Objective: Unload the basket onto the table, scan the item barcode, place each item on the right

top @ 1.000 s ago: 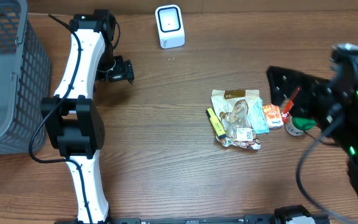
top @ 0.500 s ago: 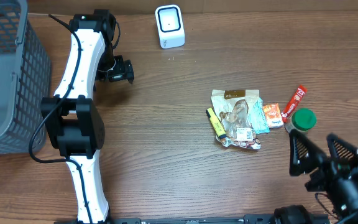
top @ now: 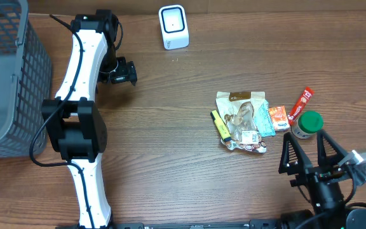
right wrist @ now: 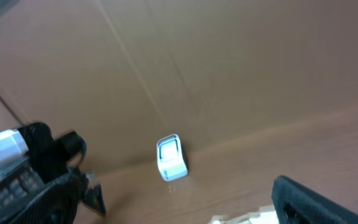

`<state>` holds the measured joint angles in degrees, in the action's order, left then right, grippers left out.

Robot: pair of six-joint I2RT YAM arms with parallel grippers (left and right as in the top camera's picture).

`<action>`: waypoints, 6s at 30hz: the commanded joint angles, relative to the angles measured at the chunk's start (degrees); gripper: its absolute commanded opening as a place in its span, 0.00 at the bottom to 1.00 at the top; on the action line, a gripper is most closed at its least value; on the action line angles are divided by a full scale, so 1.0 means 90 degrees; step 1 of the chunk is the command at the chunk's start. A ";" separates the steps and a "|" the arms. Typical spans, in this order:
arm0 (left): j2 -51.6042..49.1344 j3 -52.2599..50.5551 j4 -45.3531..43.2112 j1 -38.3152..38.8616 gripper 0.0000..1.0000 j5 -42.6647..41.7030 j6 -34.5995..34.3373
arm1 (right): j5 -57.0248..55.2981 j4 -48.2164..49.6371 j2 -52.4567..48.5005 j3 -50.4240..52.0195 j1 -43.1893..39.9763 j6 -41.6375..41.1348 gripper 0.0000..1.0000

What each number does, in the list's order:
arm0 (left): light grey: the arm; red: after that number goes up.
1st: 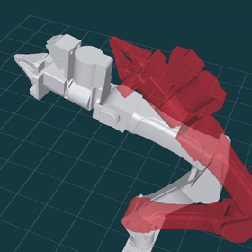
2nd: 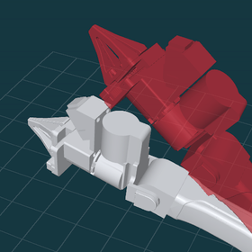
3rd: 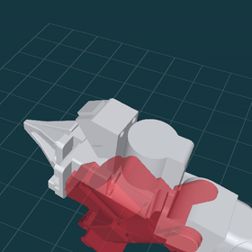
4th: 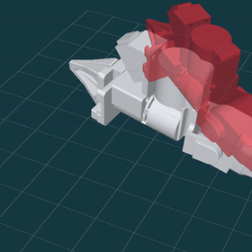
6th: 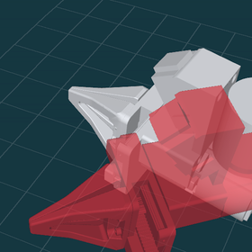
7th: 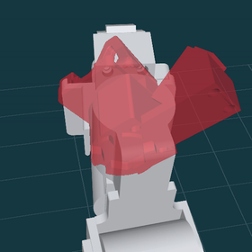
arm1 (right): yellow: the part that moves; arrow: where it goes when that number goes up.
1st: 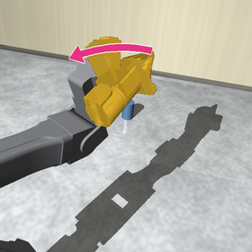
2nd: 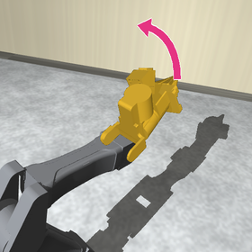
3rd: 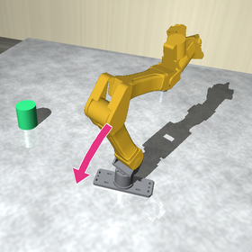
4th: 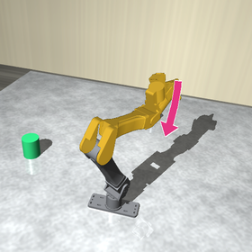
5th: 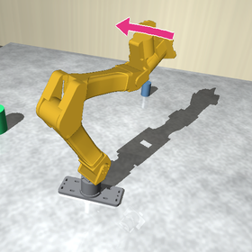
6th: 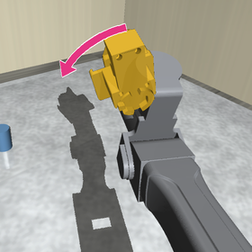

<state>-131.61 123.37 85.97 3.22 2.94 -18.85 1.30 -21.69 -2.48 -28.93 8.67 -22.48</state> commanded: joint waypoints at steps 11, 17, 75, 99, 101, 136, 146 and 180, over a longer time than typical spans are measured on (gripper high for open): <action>0.0209 0.0083 0.0007 -0.0022 1.00 0.0070 0.0075 | 0.0342 0.4971 0.0257 0.3172 0.0005 0.1200 1.00; 0.0209 0.0083 0.0007 -0.0022 1.00 0.0070 0.0075 | 0.0362 0.3174 0.0257 0.3164 0.0005 0.1231 1.00; 0.1413 0.0087 -0.0648 0.0991 1.00 0.0068 0.0075 | 0.0510 0.1940 0.0257 0.3164 -0.0090 0.3150 1.00; 0.7351 -0.1321 -0.0648 0.0804 1.00 0.0070 0.0075 | 0.0510 0.1940 0.0257 0.3164 -0.0090 0.3150 1.00; 0.7898 -0.2259 -0.0648 0.0804 1.00 0.0068 0.0075 | 0.0510 0.1940 0.0257 0.3164 -0.0090 0.3150 1.00; 1.4603 -1.3678 -1.1220 -0.0070 1.00 -0.0474 0.0146 | 0.0510 0.1940 0.0257 0.3164 -0.0090 0.3150 1.00; 1.4603 -1.3678 -0.9051 -0.0165 1.00 -0.0478 0.1659 | 0.0510 0.1940 0.0257 0.3164 -0.0090 0.3150 1.00; 1.4600 -1.3678 -0.9058 -0.0165 1.00 -0.0493 0.2144 | 0.0510 0.1940 0.0257 0.3164 -0.0090 0.3150 1.00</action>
<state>-0.75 0.49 4.36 2.13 -0.89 -0.84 5.78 -4.54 -0.62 -1.06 8.23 5.80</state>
